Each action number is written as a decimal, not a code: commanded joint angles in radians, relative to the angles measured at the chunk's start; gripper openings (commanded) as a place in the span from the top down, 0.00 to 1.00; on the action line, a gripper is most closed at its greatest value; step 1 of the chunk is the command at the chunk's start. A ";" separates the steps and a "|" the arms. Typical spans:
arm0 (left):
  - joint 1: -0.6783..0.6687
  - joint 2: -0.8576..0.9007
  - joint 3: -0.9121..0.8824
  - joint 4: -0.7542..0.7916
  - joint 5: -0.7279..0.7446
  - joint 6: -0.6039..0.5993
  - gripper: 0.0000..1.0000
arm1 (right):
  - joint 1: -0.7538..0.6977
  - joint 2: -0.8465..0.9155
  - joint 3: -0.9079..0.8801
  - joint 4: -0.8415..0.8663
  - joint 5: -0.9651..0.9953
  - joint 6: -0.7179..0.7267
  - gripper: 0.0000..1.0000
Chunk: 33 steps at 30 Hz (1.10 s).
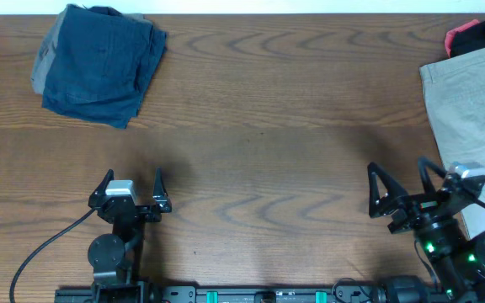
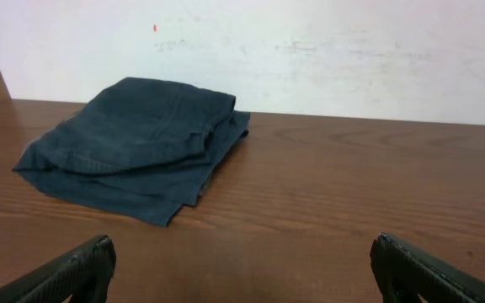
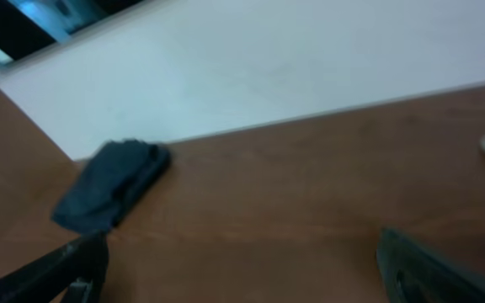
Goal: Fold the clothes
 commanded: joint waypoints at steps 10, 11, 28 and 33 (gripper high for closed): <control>-0.001 -0.006 -0.012 -0.041 0.010 0.003 0.02 | 0.009 -0.212 -0.474 0.365 0.062 0.003 0.01; -0.001 -0.006 -0.012 -0.041 0.010 0.003 0.02 | 0.009 -0.227 -0.496 0.381 0.064 0.002 0.01; -0.001 -0.006 -0.012 -0.041 0.010 0.003 0.02 | -0.001 -0.362 -0.709 0.502 0.325 0.002 0.01; -0.001 -0.006 -0.012 -0.041 0.010 0.003 0.02 | -0.022 -0.362 -0.772 0.562 0.330 -0.003 0.01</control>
